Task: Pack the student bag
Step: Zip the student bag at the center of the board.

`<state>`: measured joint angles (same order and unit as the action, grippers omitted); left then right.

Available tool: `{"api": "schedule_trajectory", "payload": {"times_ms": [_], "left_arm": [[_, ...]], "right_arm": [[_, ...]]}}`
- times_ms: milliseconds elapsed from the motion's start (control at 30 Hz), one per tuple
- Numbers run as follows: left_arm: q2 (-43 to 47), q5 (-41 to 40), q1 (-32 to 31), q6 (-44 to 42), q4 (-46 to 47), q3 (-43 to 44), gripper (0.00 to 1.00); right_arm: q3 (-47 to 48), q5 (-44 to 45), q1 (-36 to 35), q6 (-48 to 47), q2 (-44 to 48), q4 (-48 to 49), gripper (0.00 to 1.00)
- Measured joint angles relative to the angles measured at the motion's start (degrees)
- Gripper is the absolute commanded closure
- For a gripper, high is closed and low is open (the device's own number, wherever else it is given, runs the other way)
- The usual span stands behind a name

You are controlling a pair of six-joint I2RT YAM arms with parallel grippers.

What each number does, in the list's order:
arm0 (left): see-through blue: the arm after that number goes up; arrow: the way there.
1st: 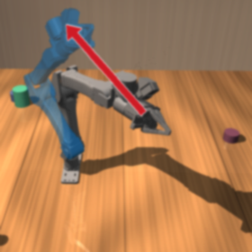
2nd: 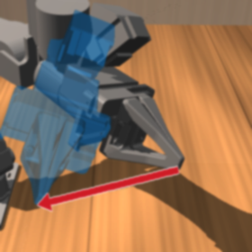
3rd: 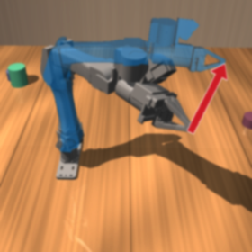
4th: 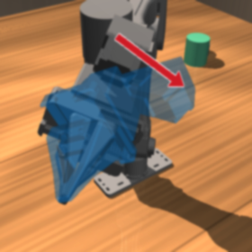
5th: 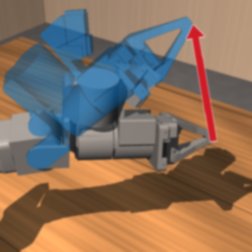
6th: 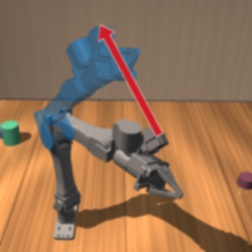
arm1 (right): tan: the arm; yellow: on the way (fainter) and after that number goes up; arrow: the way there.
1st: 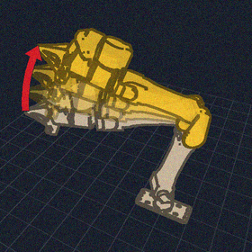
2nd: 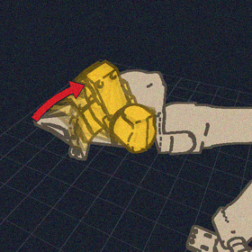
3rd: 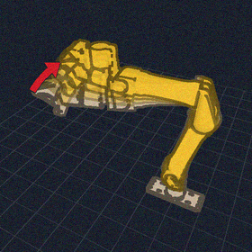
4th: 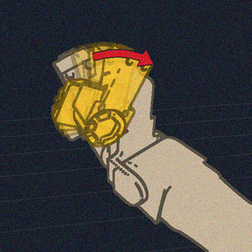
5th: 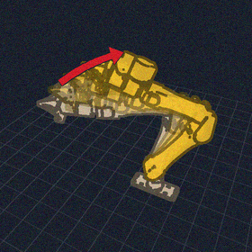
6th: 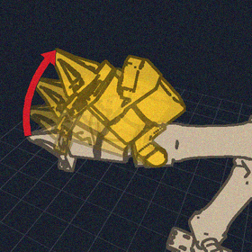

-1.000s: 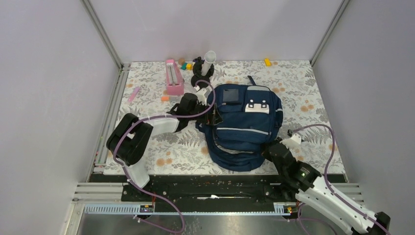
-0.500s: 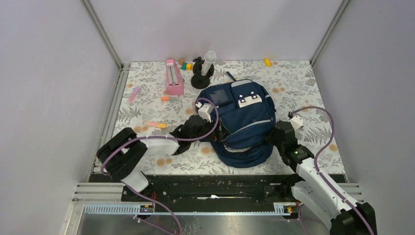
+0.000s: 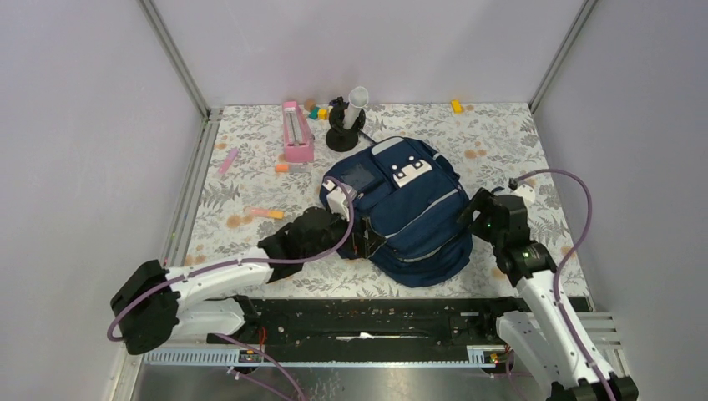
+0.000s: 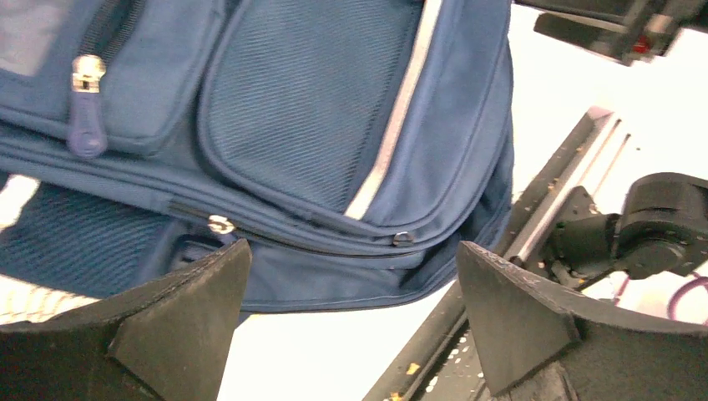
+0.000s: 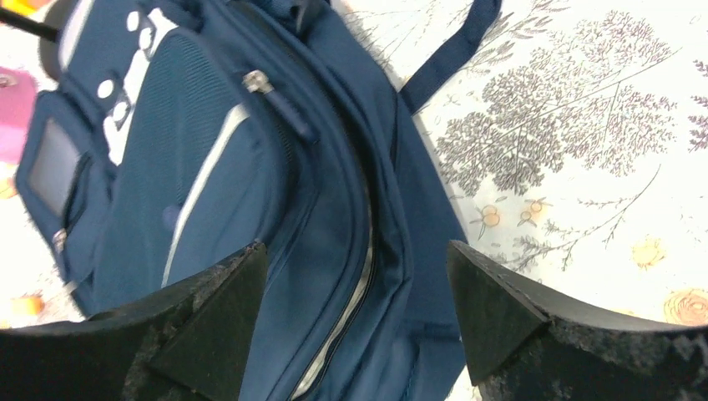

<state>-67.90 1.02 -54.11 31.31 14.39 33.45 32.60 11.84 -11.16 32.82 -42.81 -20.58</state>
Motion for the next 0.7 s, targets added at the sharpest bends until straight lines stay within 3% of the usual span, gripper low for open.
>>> {"api": "schedule_trajectory", "payload": {"times_ms": [200,300,400,700], "left_arm": [[2.25,-1.68,1.16,-8.02,-5.27,-0.46,0.06],[0.87,-1.66,1.79,-10.91,-4.94,-2.36,0.16],[-1.03,-0.50,4.00,-11.74,-2.27,-5.79,0.23],[-7.98,1.53,5.44,-12.39,7.80,-7.28,0.26]], "right_arm": [[0.48,-4.04,-0.09,2.14,10.32,-8.90,0.15],[0.42,-6.64,-0.09,3.52,12.94,-12.59,0.16],[-1.68,-10.08,-0.09,4.83,15.85,-15.04,0.16],[-8.87,-14.51,-0.09,8.15,21.35,-19.23,0.15]]}}
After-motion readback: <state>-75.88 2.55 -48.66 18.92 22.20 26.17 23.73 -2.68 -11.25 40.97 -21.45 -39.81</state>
